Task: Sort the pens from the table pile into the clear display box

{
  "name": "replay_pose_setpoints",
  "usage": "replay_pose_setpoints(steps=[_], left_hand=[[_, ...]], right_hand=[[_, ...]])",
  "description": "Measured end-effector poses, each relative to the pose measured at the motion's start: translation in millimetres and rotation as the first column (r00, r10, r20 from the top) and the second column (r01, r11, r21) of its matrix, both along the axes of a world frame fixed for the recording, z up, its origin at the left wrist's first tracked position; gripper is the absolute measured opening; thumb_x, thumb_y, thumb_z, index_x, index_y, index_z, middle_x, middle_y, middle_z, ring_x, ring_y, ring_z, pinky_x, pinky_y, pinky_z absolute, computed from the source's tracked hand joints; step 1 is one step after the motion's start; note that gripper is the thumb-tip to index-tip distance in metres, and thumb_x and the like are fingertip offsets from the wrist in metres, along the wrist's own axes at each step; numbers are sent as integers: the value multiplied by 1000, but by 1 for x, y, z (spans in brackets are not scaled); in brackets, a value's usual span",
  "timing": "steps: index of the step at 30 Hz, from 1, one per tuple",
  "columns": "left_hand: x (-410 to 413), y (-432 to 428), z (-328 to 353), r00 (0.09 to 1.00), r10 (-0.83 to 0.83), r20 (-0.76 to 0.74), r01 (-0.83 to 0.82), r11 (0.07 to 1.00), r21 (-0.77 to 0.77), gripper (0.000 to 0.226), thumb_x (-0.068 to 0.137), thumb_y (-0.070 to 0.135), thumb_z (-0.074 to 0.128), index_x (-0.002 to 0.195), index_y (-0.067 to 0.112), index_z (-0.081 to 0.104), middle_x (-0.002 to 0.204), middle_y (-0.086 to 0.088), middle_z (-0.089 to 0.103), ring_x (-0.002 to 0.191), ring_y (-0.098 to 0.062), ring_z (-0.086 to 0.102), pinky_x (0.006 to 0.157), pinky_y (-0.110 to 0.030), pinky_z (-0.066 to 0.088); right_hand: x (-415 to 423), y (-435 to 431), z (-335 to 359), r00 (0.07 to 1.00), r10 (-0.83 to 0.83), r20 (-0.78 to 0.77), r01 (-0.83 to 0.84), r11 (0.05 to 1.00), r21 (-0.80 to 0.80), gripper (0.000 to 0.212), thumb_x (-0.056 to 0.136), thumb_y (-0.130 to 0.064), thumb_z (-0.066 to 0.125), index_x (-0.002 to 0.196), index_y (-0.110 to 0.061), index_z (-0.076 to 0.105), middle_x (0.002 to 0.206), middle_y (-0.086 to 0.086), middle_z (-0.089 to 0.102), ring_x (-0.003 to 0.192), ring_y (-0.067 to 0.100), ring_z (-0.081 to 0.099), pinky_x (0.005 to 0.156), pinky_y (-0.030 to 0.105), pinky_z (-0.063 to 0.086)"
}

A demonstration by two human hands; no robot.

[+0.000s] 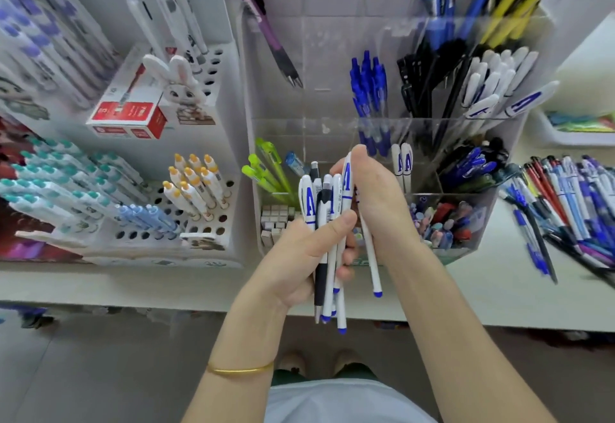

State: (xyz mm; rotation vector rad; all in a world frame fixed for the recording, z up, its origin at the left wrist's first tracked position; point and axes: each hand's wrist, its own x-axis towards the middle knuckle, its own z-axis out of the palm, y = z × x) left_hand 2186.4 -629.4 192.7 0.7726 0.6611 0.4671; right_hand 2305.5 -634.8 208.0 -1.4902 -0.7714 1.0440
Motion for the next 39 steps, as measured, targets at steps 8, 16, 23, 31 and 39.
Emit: replay_pose_setpoints(steps=[8, 16, 23, 31, 39], left_hand=[[13, 5, -2, 996, 18, -91, -16, 1000, 20, 28, 78, 17, 72, 104, 6, 69, 93, -16, 61, 84, -24, 60, 47, -24, 48], [32, 1, 7, 995, -73, -69, 71, 997, -25, 30, 79, 27, 72, 96, 3, 69, 82, -15, 56, 61, -17, 56, 47, -26, 49], [54, -5, 5, 988, -6, -153, -13, 993, -120, 15, 93, 10, 59, 78, 7, 61, 56, -2, 60, 51, -14, 56, 45, -25, 49], [87, -1, 20, 993, 18, -120, -22, 999, -33, 14, 93, 6, 57, 81, 9, 52, 63, -4, 47, 49, -13, 49, 44, -23, 46], [107, -2, 33, 997, -26, -74, 26, 1000, -1, 12, 95, 6, 54, 87, 9, 46, 58, -4, 46, 43, -14, 46, 43, -23, 45]], right_hand=[[25, -8, 6, 999, 37, 33, -35, 997, -68, 26, 96, -24, 54, 76, -9, 45, 58, 3, 46, 41, 10, 41, 40, 22, 33], [40, -27, 16, 990, 70, -120, -77, 996, -54, 28, 95, -17, 56, 68, -13, 50, 52, 3, 57, 40, 15, 52, 39, 24, 42], [80, -36, 34, 946, -317, -68, 324, 908, 265, 12, 100, -15, 45, 90, -11, 40, 51, 2, 58, 49, 18, 59, 59, 30, 52], [121, -21, 67, 834, -515, -197, 517, 608, 602, 22, 95, -15, 52, 84, -17, 33, 54, -3, 37, 43, 14, 30, 41, 22, 29], [145, 18, 88, 620, -784, -27, 491, 361, 793, 21, 87, -38, 52, 82, -25, 36, 67, 15, 43, 52, 22, 43, 51, 37, 42]])
